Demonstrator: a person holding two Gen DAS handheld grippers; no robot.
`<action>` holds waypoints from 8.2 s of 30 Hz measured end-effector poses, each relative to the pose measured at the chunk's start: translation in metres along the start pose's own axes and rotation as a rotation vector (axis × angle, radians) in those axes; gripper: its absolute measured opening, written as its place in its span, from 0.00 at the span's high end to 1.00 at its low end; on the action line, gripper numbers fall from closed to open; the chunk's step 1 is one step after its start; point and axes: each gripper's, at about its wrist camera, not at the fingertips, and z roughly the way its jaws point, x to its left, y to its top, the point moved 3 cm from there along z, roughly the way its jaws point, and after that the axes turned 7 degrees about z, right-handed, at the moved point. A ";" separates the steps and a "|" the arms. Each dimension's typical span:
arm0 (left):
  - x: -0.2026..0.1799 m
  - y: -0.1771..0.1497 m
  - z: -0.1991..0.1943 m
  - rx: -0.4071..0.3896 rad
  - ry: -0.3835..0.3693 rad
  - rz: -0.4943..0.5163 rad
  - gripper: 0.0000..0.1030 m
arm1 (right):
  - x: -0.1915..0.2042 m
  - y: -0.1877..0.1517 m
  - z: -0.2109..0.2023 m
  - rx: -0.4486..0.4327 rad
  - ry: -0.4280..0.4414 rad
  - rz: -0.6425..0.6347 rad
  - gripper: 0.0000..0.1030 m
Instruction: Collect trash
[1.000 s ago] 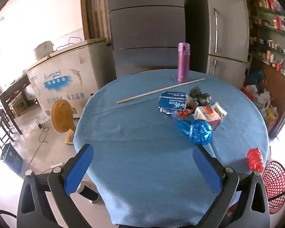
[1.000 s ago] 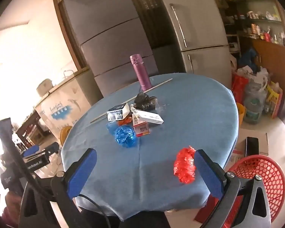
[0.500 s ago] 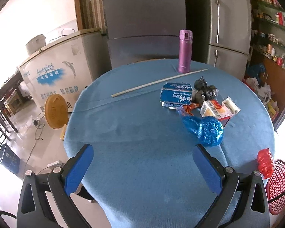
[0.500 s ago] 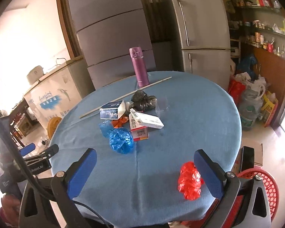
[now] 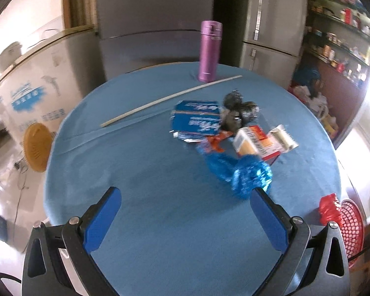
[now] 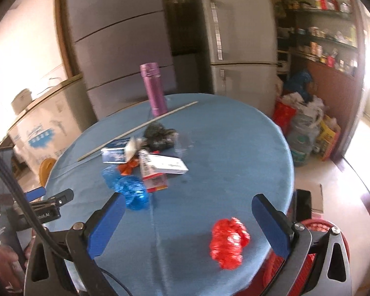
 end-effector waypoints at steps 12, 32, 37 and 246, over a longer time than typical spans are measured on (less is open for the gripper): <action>-0.045 0.014 0.022 0.068 -0.063 0.094 0.00 | -0.079 -0.023 -0.002 0.037 -0.065 0.199 0.00; -0.045 0.018 0.059 0.142 -0.130 -0.023 0.00 | -0.102 -0.042 0.081 0.252 0.180 0.300 0.31; -0.069 0.028 0.075 0.143 -0.127 0.016 0.03 | -0.093 -0.042 0.088 0.270 0.174 0.269 0.34; -0.093 0.044 0.160 0.316 -0.175 0.006 0.49 | -0.011 -0.054 0.156 0.238 -0.128 -0.121 0.53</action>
